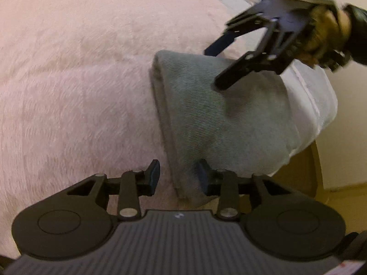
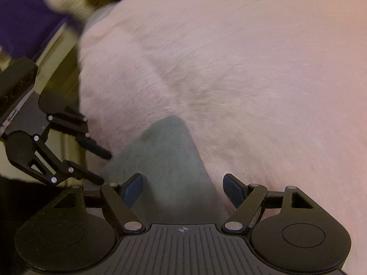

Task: Fold clothes
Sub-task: 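Lift the folded skirt with the right gripper and carry it toward the clothes stack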

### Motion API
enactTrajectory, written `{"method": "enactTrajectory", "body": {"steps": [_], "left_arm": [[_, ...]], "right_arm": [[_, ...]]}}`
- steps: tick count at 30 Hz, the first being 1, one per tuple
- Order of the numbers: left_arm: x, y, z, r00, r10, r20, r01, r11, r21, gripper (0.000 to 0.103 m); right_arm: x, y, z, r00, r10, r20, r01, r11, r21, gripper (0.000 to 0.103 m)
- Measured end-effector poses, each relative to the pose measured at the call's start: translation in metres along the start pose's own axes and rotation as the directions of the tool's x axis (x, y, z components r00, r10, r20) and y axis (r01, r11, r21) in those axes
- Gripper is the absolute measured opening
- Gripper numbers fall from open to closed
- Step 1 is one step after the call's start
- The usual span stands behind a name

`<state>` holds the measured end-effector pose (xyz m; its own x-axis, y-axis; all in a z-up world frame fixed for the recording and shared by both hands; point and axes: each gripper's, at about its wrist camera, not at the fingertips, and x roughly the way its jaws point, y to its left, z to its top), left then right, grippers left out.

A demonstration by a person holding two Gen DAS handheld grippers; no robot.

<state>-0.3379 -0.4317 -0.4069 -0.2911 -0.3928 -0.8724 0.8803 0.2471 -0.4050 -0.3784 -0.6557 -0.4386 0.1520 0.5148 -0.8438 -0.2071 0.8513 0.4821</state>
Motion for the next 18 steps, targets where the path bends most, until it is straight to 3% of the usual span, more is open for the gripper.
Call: {"method": "enactTrajectory", "body": {"steps": [3,5,8,10,14,16,18], "left_arm": [[0.001,0.000,-0.005,1.000,0.011,0.013,-0.011,1.000,-0.017,0.033],[0.000,0.002,-0.007,1.000,0.009,0.023,-0.008,0.999,-0.037,0.035],[-0.004,0.004,-0.008,1.000,0.007,0.029,-0.006,0.998,-0.056,0.035],[-0.009,0.004,-0.004,0.999,0.004,0.036,-0.002,0.998,-0.057,0.035],[-0.018,-0.003,0.016,0.999,-0.003,0.047,0.004,1.000,-0.019,0.030],[-0.030,-0.008,0.036,0.997,0.002,0.083,-0.003,1.000,0.014,0.029],[-0.040,-0.009,0.061,0.991,0.009,0.136,-0.013,1.000,0.027,0.029]], "right_arm": [[0.019,-0.009,0.010,0.991,0.105,-0.083,-0.106,0.994,-0.007,0.074],[0.026,-0.011,0.011,0.983,0.144,-0.113,-0.142,0.989,0.029,0.067],[0.019,-0.015,0.010,0.982,0.150,-0.112,-0.142,0.987,0.076,0.044],[0.008,-0.017,0.005,0.986,0.146,-0.075,-0.136,0.984,0.119,0.034],[-0.028,-0.025,-0.015,0.992,0.111,0.061,-0.123,0.965,0.231,0.032],[-0.059,-0.041,-0.035,0.984,0.057,0.171,-0.116,0.928,0.354,0.032],[-0.096,-0.064,-0.068,0.950,-0.049,0.308,-0.124,0.847,0.516,0.032]]}}
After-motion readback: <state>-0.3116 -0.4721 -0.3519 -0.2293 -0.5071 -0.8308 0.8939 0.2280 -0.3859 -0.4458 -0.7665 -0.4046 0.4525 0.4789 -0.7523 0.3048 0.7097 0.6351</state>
